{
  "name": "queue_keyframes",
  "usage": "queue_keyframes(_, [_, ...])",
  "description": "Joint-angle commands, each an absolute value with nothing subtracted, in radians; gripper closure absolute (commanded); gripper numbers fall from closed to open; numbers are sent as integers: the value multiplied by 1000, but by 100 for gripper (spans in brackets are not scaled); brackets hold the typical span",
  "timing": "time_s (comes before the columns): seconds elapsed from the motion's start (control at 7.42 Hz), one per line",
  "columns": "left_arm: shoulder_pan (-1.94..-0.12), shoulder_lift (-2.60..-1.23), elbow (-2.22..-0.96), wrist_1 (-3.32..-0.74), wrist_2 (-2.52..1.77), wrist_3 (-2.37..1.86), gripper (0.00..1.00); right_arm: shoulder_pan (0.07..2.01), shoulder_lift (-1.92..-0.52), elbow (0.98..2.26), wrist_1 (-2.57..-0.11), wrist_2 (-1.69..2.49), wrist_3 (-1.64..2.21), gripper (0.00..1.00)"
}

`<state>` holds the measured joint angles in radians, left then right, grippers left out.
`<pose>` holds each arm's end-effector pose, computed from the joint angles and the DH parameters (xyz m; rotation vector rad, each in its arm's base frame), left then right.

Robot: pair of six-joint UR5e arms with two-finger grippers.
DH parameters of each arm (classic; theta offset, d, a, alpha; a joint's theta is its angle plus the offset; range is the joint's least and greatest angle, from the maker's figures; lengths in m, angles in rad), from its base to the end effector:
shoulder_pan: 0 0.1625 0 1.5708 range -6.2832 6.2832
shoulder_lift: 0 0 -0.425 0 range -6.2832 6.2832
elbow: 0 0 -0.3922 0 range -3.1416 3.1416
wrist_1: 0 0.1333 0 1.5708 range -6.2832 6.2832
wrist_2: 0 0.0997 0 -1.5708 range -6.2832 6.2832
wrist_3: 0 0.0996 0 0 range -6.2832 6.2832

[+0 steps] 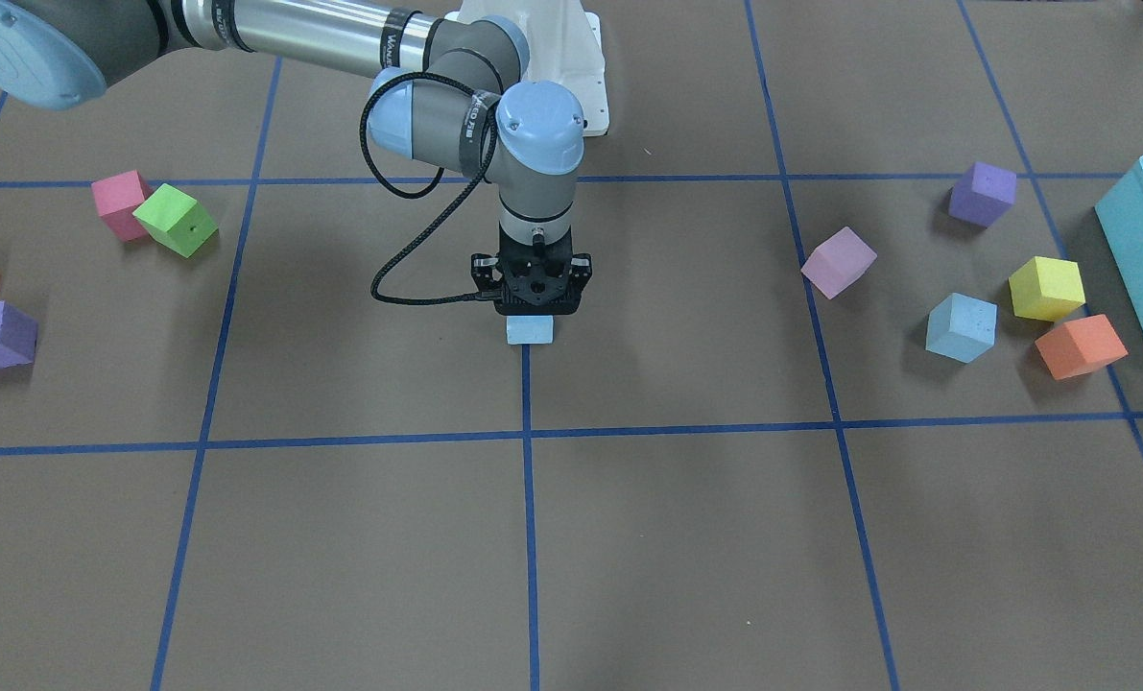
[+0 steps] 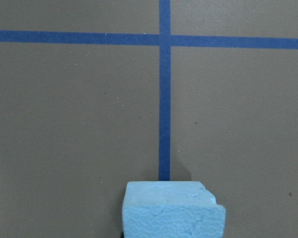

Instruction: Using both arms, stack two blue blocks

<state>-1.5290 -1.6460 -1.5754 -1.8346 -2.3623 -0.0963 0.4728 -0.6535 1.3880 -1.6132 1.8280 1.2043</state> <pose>-0.0398 -0.5425 0.5873 0.2704 0.8037 0.0848 -0.6335 -0.4453 0.1686 0.0550 -0.7288 0.0125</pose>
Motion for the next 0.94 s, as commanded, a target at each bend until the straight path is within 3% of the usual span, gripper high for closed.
queue_keyframes(0.0, [-1529,-1646,-1575,-1835,-2362,-97,2,472,-653,1410,-1608,1832,1204,0])
queue_keyframes(0.54, [-1526,-1663,-1592,-1832,-2359,-103,2,647,-695,1609,-1767,1992,1082,0])
queue_keyframes(0.81, [-1459,-1710,-1617,-1859,-2347,-237,2,792,-878,1720,-1769,2060,879,0])
